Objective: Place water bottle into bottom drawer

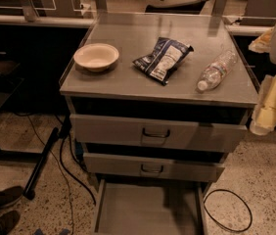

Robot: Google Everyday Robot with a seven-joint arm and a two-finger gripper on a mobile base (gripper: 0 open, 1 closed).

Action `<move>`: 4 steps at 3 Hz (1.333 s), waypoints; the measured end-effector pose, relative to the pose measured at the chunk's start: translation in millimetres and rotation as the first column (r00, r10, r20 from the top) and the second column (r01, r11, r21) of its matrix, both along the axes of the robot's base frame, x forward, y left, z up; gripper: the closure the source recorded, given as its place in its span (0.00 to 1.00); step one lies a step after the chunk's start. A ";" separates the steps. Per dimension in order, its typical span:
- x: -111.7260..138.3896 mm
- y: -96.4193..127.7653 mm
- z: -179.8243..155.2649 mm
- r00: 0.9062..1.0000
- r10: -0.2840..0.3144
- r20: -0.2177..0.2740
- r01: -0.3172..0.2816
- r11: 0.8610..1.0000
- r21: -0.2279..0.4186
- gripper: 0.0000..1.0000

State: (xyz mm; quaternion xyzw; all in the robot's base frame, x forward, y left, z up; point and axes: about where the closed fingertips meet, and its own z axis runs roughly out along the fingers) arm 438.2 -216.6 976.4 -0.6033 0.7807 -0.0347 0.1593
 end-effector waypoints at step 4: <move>15.1 -0.4 -5.9 0.996 -0.090 -0.013 0.090 0.996 0.000 0.00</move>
Offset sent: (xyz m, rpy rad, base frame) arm 0.0060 0.0026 -0.0050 0.0102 0.0200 -0.0323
